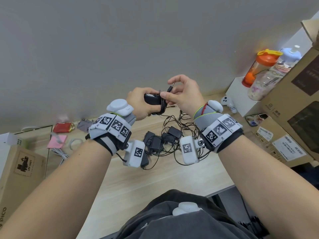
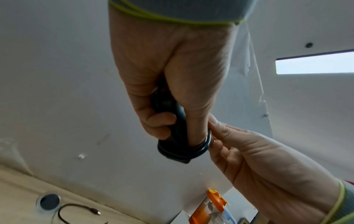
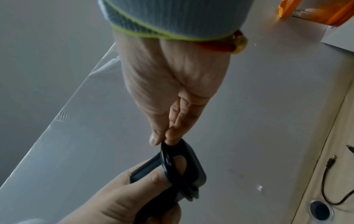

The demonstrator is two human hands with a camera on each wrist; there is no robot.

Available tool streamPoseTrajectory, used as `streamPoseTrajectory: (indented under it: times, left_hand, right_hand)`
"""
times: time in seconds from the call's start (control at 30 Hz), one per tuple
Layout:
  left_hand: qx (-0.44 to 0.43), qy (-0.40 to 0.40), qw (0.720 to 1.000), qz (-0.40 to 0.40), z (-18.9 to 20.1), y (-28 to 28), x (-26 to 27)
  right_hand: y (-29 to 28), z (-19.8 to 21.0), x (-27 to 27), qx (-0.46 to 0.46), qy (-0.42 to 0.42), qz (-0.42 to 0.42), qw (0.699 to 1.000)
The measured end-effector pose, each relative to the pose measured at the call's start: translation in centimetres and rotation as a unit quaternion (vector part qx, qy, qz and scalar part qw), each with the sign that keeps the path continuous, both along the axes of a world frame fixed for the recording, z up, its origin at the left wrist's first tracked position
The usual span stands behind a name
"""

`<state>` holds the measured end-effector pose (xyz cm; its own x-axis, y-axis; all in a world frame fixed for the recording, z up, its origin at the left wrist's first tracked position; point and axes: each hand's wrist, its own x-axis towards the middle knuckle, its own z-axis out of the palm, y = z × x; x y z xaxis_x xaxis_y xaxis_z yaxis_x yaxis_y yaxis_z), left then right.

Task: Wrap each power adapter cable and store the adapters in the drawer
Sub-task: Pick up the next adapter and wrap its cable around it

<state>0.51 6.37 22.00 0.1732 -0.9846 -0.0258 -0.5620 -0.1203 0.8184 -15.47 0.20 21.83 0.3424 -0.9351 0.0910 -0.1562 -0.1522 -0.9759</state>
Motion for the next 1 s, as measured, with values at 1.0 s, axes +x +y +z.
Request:
streamPoseTrajectory:
  times: [1.0]
  left_hand:
    - [-0.004, 0.220, 0.969, 0.116, -1.1, -1.8, -0.3]
  right_hand:
    - [0.9, -0.9, 1.6, 0.039, 0.095, -0.065, 0.993]
